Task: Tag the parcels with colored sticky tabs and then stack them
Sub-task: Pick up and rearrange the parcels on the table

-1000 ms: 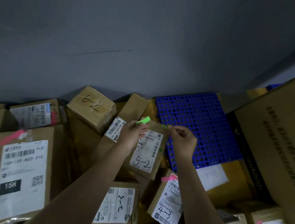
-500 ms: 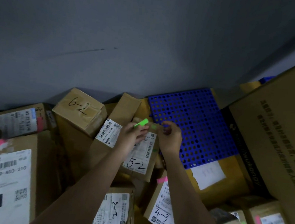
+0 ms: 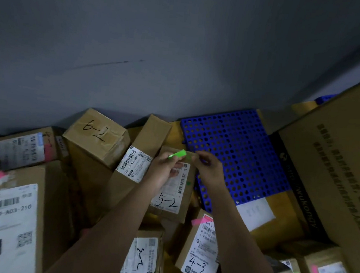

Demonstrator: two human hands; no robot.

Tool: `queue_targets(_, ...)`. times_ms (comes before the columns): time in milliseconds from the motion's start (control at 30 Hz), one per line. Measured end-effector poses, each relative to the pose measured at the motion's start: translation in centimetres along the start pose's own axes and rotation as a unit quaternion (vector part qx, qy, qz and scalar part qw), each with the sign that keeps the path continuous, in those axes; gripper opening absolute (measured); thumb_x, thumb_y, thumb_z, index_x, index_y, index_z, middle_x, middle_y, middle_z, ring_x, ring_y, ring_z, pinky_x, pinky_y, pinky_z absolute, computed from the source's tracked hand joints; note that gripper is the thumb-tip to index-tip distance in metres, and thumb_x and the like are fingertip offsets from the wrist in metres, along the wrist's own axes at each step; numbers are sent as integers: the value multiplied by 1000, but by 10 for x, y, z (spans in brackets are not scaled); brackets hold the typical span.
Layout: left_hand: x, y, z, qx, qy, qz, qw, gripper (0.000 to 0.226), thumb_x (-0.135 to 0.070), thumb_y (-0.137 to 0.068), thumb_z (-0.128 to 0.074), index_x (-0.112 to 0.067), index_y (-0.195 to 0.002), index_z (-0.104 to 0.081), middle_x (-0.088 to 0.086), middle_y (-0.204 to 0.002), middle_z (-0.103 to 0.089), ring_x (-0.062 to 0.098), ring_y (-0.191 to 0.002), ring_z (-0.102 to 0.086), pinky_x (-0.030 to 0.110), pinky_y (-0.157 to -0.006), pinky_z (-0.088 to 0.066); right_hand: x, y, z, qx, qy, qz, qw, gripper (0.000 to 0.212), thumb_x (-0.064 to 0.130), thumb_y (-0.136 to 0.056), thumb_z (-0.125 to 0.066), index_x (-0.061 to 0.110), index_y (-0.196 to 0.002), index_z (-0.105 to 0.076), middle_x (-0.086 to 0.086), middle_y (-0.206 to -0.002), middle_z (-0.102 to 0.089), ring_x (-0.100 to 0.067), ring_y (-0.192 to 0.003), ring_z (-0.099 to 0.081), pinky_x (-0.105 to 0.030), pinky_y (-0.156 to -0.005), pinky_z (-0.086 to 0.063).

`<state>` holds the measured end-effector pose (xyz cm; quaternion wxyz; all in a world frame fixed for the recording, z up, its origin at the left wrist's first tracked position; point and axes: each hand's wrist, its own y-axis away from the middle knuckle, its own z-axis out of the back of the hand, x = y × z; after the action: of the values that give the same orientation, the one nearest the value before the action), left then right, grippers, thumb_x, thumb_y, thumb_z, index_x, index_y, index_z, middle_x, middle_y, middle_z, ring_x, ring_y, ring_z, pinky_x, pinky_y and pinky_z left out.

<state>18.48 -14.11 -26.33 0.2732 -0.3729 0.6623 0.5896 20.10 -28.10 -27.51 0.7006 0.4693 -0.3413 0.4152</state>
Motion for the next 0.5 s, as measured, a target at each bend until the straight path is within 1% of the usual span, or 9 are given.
queue_targets(67,1,0,1,-6,8,4,1000,18,-16,-101,-43,-15,-94,-60,4,-95,-66,10,-85,-63,23,-72,-51,1,-3,-2,6,17,1,1000,10,17,-90,-65,14,-100,-66,-1,-99,-65,-17,-97,-61,-27,-82,-52)
queue_targets(133,1,0,1,-7,9,3,1000,20,-15,-101,-43,-16,-91,-60,4,-91,-65,10,-83,-63,23,-73,-51,1,-2,-3,-1,33,9,999,17,21,-88,-68,13,-103,-67,-1,-100,-65,-16,-98,-61,-30,-86,-53)
queue_targets(200,2,0,1,-4,9,5,1000,19,-14,-101,-43,-15,-93,-60,5,-95,-66,10,-85,-63,23,-75,-51,0,1,-1,-17,35,13,999,25,19,-84,-72,10,-107,-67,1,-97,-65,-15,-94,-62,-29,-85,-53)
queue_targets(233,2,0,2,0,10,5,1000,18,-15,-101,-43,-16,-95,-60,5,-99,-66,10,-88,-63,24,-77,-51,-3,3,0,-31,40,18,999,27,19,-83,-74,8,-107,-68,2,-93,-65,-13,-91,-63,-26,-82,-54)
queue_targets(267,2,0,3,5,13,7,1000,17,-17,-100,-44,-17,-97,-61,3,-102,-67,11,-90,-63,26,-80,-51,-5,6,2,-47,53,30,997,26,20,-82,-75,8,-104,-69,4,-89,-66,-10,-85,-64,-21,-77,-53)
queue_targets(333,3,0,5,18,11,15,1000,16,-21,-100,-46,-20,-98,-61,-1,-105,-68,14,-96,-63,32,-88,-50,-5,14,4,-86,90,55,991,17,22,-83,-75,11,-96,-72,8,-80,-66,2,-72,-61,-8,-64,-48)
queue_targets(367,2,0,6,24,12,19,999,15,-23,-99,-46,-21,-99,-61,-3,-107,-69,15,-99,-64,33,-90,-49,-4,17,4,-102,111,74,986,13,22,-84,-73,12,-93,-73,9,-77,-66,5,-66,-59,-5,-59,-45)
queue_targets(433,0,1,8,35,35,22,999,14,-21,-100,-44,-17,-103,-57,-6,-110,-69,11,-102,-63,28,-89,-49,-3,21,3,-109,143,126,976,10,19,-87,-69,12,-92,-74,10,-77,-65,9,-65,-56,-5,-59,-43)
queue_targets(500,-2,3,8,38,55,25,997,14,-19,-101,-42,-14,-106,-54,-7,-111,-68,8,-103,-62,25,-84,-48,1,23,5,-98,150,165,970,10,19,-89,-67,13,-94,-73,10,-82,-64,8,-72,-57,-7,-64,-44)
